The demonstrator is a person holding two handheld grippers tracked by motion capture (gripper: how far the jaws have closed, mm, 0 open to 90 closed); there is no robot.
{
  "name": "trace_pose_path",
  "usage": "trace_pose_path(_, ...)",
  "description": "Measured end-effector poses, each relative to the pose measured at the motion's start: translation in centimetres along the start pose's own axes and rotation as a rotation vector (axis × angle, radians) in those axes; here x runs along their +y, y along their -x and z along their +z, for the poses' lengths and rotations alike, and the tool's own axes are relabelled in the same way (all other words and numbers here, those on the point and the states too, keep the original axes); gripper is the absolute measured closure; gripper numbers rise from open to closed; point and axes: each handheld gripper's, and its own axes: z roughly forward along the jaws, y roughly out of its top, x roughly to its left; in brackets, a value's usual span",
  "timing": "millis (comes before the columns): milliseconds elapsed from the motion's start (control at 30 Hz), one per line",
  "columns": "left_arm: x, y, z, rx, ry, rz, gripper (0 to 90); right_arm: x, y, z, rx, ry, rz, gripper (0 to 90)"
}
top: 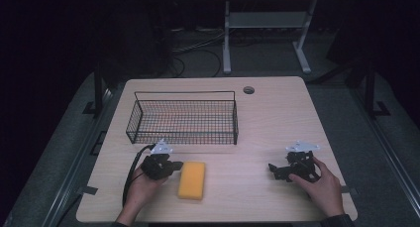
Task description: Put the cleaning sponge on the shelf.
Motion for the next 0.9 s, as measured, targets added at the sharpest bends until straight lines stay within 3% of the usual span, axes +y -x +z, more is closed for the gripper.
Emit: trace_pose_path(900,4.2,1.8,3.5,-0.064,-0.005,0.079,89.9,0.0,0.0,0.0,-0.001,0.000,0.004,0.0)
